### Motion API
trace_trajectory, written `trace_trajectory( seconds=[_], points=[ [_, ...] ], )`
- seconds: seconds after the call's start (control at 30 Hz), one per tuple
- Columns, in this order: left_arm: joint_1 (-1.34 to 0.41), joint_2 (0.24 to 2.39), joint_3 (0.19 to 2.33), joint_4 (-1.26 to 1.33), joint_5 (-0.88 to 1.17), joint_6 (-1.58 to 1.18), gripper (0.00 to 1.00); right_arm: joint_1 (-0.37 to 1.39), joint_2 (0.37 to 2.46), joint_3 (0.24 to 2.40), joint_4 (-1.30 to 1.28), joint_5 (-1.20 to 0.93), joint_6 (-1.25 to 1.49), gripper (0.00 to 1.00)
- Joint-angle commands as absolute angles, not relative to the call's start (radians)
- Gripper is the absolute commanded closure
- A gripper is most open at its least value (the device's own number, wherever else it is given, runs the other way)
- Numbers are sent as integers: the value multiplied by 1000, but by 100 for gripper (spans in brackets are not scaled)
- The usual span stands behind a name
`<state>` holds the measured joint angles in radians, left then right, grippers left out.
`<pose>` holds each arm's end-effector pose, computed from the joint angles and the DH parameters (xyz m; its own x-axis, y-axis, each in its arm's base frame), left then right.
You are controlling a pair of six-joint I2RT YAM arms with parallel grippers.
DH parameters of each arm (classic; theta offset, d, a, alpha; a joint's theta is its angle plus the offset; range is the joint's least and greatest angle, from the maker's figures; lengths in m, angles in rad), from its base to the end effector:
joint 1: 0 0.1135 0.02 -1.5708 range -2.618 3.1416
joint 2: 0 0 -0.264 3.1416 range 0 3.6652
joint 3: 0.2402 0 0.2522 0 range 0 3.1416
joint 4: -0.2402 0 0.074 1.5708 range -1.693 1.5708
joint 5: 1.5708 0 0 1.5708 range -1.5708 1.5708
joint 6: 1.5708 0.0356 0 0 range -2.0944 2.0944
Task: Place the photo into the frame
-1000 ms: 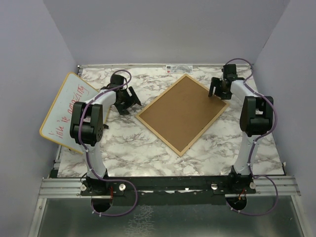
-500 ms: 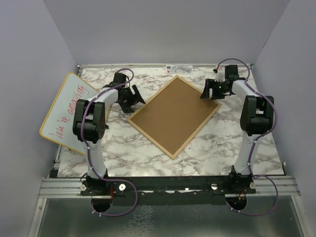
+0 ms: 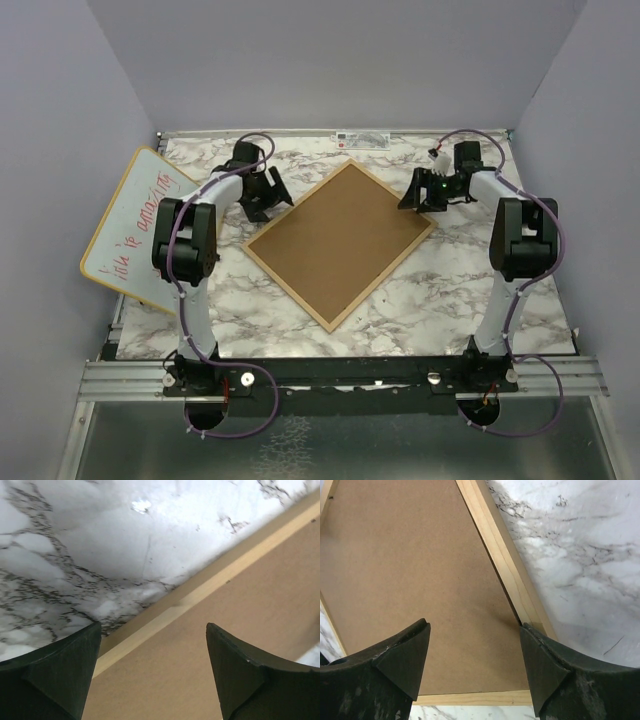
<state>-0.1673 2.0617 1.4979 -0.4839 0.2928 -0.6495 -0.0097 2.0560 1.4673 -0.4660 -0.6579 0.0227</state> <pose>0.4297 -0.0830 0.1725 -0.8627 -0.4416 -0.2466 -0.2764 0.8200 -0.5013 0.4308 0.0176 0.1720 -0.8762 0.0265 -0.4813 -0.2742 0.7938 0.5429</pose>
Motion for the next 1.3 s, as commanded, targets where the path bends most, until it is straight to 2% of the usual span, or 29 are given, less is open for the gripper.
trace_trajectory(
  seconds=[0.0,0.1,0.23,0.37,0.53,0.7,0.9,1.13,1.27],
  points=[
    [-173,2021,1513,-638,-23,-612,11,6,2032,1458,-507,-575,112,24],
    [-172,1926,1442,-700,-147,-615,6,6,2057,1494,-512,-588,117,23],
    [-172,1788,1294,-720,-188,-646,1,5,2080,1502,-518,-575,112,24],
    [-173,1701,1162,-709,-103,-684,1,6,2082,1478,-524,-583,95,23],
    [-176,1670,1037,-602,108,-707,4,5,2080,1429,-511,-606,90,23],
    [-183,1682,1016,-547,211,-698,5,7,2087,1392,-504,-606,90,24],
    [-210,1757,1027,-418,361,-726,14,22,2060,1328,-472,-651,100,24],
    [-232,1810,1086,-385,387,-729,19,48,2019,1207,-411,-741,143,27],
    [-232,1829,1102,-383,381,-727,20,68,2010,1150,-378,-697,192,31]
  ],
)
